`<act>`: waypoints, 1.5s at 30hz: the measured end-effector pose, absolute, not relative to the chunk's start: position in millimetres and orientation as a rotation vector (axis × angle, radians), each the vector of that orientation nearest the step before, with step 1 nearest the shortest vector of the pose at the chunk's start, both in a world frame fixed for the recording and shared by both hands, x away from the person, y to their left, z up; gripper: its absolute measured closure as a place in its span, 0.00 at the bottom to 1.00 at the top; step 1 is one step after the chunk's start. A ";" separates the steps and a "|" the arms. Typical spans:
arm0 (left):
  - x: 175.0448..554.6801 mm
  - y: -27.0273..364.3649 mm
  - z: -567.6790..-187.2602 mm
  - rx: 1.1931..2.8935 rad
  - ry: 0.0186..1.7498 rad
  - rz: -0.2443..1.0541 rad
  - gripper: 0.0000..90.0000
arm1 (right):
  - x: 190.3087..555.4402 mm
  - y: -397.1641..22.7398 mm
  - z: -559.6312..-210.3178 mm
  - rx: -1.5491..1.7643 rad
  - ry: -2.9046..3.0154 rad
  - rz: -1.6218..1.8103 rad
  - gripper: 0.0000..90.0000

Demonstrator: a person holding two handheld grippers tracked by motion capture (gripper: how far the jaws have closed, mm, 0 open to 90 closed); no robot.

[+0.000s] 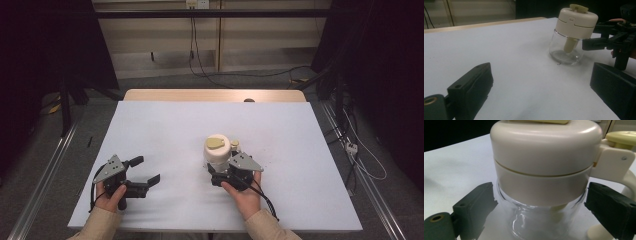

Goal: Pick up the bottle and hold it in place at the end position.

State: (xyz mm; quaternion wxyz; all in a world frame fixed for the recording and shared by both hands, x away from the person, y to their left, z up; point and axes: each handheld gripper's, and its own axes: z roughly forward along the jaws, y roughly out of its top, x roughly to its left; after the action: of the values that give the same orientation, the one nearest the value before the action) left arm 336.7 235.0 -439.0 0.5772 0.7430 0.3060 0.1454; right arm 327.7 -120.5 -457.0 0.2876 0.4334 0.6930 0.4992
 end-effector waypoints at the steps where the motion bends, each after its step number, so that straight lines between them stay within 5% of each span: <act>1: 336.7 235.0 -439.1 1.739 0.716 0.340 0.05 | 328.3 -120.1 -457.1 1.160 1.850 1.334 0.08; 45: 337.6 234.5 -440.7 1.743 0.722 0.336 0.05 | 353.3 -102.2 -458.5 1.299 1.784 1.329 0.04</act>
State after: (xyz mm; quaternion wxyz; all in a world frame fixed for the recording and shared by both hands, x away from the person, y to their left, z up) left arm 337.6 234.5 -440.7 0.5750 0.7441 0.3084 0.1433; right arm 353.3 -102.2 -458.5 0.2792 0.4843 0.6650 0.4953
